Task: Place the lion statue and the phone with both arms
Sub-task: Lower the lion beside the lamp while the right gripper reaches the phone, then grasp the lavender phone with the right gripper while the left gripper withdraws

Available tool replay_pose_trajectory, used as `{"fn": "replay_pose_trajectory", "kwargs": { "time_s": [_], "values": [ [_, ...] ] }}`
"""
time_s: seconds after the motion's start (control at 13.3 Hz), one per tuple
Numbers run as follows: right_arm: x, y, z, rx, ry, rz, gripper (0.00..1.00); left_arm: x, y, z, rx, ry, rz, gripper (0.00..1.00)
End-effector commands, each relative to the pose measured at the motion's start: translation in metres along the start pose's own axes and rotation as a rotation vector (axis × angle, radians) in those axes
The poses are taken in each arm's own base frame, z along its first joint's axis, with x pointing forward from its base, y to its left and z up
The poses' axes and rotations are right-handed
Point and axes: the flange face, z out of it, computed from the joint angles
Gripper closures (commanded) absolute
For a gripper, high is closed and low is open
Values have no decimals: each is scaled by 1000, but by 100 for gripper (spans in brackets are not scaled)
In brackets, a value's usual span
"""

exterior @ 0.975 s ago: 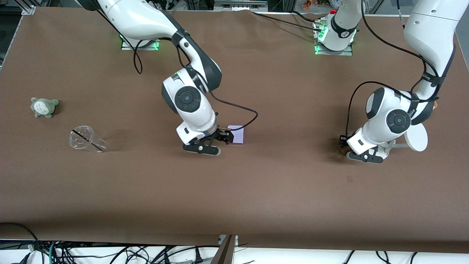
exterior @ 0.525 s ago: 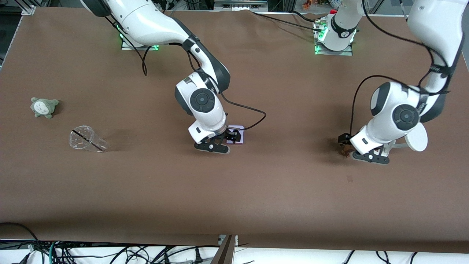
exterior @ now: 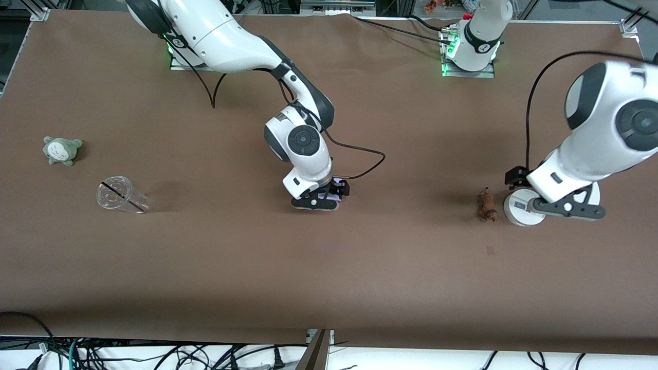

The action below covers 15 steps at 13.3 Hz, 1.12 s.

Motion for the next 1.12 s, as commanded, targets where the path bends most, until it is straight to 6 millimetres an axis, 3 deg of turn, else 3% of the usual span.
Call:
{"fn": "replay_pose_trajectory", "kwargs": {
  "time_s": [0.0,0.15,0.38,0.53,0.6,0.75,1.05],
  "values": [
    [-6,-13,0,-4,23,-8,0,-11,-18,-58,-49,-3,-37,0],
    [-11,-15,9,-14,20,-15,0,-19,-35,-85,-91,-4,-70,0],
    [-15,-11,28,-45,27,-25,0,-43,-30,-100,-46,52,-105,0],
    [-17,-11,34,-44,27,-25,0,-63,-31,-92,-101,71,-144,0],
    [-17,-11,35,-44,27,-25,0,-71,-42,-87,-123,97,-174,0],
    [-20,-15,37,-28,39,-32,0,-91,-34,-79,-105,118,-168,0],
    [-24,-17,41,-28,37,-36,0,-85,-31,-74,-108,89,-170,0]
  ]
}}
